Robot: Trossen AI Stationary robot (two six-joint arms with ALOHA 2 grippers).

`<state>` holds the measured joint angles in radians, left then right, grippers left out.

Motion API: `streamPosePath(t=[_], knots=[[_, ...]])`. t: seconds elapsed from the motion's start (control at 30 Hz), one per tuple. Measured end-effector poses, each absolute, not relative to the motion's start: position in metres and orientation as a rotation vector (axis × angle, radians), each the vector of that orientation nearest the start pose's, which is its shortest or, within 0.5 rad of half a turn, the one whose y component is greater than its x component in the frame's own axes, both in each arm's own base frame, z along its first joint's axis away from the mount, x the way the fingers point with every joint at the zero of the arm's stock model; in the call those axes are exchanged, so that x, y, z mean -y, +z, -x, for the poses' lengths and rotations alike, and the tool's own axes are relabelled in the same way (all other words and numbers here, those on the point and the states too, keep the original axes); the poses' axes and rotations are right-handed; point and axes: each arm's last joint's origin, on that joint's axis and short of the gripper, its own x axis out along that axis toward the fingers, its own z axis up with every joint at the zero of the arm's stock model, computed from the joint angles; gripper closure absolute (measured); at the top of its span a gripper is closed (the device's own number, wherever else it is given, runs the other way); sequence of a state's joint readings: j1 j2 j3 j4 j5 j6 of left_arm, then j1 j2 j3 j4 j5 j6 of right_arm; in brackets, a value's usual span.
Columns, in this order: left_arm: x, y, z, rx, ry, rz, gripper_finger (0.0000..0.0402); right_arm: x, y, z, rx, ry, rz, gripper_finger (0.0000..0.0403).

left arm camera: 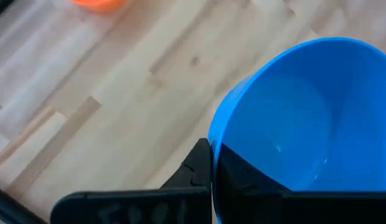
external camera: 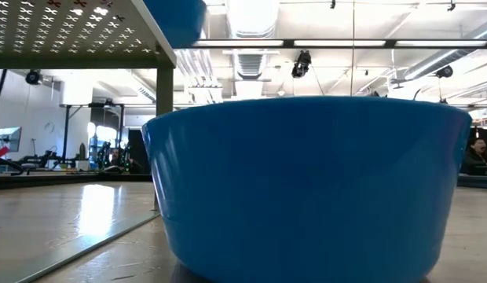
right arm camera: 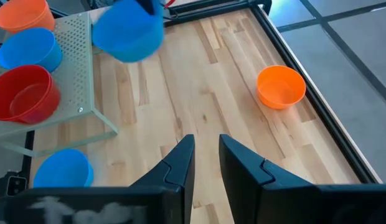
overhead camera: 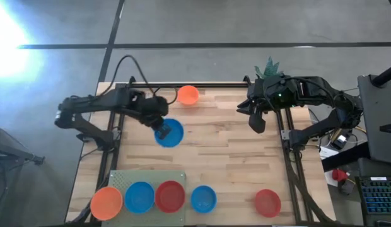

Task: Pick & Place Mini bowls
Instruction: Stack the top blue bowl on the blue bowl on the shelf

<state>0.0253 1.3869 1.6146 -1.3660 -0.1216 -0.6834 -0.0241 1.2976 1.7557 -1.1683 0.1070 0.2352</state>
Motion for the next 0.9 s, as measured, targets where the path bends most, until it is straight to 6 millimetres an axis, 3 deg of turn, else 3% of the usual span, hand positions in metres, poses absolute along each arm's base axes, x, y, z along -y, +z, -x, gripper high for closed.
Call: streamPosePath(t=[0.57, 0.9], knots=[[0.085, 0.401, -0.183, -1.222, 0.042, 0.33, 0.0401, 0.008, 0.457, -0.216, -0.683, -0.207, -0.196, 0.0335], [0.129, 0.39, -0.185, -1.277, -0.091, 0.284, 0.0401, 0.008, 0.461, -0.218, -0.638, -0.203, -0.2, 0.0335]])
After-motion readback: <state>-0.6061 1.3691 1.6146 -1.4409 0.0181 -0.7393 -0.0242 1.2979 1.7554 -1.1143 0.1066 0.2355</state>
